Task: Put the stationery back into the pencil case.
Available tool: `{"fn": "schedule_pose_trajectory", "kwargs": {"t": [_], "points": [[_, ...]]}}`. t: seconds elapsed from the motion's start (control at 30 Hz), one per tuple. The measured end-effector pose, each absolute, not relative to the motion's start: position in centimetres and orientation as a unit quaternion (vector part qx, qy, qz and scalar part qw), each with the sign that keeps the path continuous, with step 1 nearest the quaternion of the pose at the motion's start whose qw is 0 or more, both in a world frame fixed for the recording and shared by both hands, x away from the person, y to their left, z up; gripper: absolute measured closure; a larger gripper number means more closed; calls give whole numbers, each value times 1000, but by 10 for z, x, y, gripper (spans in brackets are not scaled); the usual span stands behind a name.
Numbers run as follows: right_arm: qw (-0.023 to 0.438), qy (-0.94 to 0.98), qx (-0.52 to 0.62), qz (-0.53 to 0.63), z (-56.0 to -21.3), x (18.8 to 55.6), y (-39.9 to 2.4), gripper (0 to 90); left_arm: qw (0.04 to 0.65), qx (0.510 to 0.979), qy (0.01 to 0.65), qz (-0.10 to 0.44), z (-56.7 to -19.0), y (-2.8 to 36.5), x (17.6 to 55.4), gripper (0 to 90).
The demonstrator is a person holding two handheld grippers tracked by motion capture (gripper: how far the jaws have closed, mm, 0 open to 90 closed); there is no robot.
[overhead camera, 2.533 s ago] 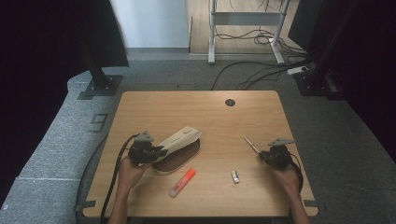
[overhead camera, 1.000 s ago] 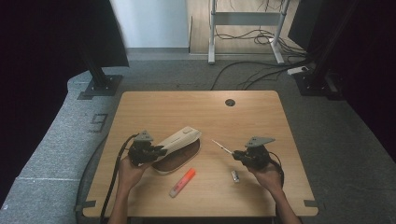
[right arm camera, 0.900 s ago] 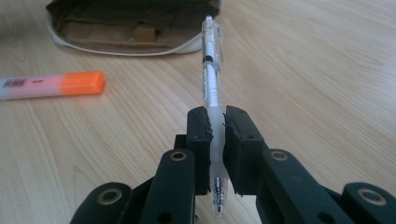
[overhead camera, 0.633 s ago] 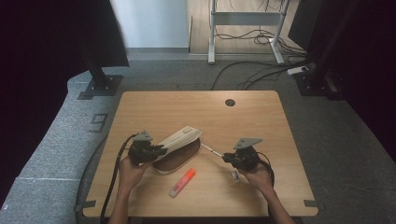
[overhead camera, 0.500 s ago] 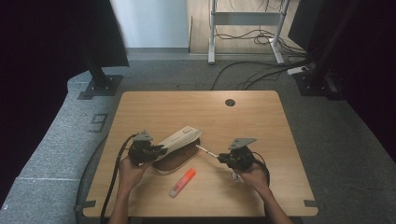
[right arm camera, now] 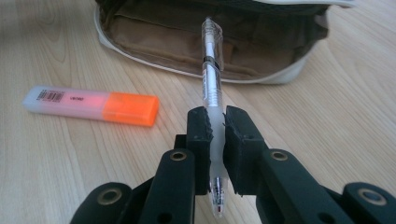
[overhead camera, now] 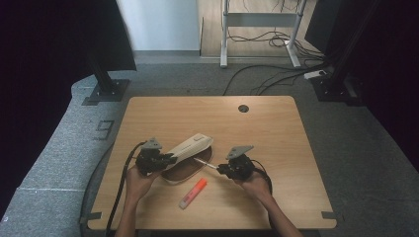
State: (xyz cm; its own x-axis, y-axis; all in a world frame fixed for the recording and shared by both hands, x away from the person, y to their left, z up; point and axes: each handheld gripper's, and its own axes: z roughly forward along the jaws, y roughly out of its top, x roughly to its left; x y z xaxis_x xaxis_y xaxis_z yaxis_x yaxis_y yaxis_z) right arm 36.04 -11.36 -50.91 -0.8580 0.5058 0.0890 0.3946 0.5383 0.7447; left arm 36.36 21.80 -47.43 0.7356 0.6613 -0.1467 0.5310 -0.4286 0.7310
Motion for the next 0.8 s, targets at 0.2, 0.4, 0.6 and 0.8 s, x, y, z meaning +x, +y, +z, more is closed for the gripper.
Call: {"fn": "schedule_pose_trajectory", "kwargs": {"t": [0.2, 0.4, 0.6, 0.8], "points": [[64, 880, 242, 403, -510, 365, -97, 791, 400, 842, 354, 80, -475, 218, 364, 762], [63, 886, 226, 400, -509, 369, -75, 791, 401, 842, 352, 79, -475, 217, 364, 762], [65, 896, 206, 387, -513, 374, -51, 791, 401, 843, 352, 77, -475, 216, 364, 761], [67, 898, 202, 385, -514, 378, -45, 791, 401, 843, 351, 76, -475, 216, 364, 761]]}}
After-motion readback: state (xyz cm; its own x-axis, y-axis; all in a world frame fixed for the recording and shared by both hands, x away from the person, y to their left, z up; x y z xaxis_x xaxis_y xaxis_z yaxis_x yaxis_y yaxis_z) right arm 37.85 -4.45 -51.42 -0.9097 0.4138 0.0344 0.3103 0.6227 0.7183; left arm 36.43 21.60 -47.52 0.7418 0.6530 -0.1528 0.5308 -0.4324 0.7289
